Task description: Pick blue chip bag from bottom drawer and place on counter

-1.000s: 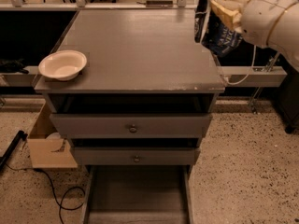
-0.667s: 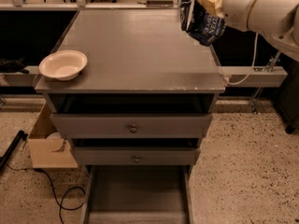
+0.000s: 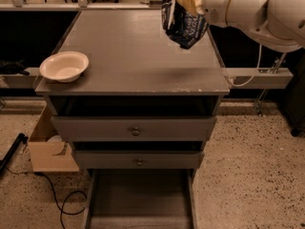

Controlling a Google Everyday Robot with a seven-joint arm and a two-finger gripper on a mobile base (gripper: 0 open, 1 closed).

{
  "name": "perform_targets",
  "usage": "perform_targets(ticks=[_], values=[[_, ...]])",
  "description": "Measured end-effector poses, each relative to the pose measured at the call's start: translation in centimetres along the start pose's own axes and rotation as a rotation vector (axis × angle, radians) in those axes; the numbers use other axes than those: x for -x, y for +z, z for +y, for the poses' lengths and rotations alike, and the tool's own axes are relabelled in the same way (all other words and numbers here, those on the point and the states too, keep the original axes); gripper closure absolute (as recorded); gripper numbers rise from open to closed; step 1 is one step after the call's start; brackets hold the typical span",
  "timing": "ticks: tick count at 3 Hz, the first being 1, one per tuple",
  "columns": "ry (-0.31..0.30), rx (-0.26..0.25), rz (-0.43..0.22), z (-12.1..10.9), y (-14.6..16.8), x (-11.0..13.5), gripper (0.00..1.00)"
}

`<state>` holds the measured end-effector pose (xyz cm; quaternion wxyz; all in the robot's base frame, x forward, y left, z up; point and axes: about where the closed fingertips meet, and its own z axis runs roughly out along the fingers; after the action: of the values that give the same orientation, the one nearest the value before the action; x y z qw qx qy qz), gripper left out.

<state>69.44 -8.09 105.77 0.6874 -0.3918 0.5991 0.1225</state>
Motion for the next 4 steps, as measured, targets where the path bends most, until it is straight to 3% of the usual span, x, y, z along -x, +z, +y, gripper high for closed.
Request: perform_targets(ticks=[1,2,4], values=[[0.139,0.053,-0.012,2.8,0.9,0.0,1.0],[0.213,0.093,-0.013,5.8,1.4,-0.1,1.0],[0.208,0.118,-0.01,6.7,2.3,-0.1,1.0]])
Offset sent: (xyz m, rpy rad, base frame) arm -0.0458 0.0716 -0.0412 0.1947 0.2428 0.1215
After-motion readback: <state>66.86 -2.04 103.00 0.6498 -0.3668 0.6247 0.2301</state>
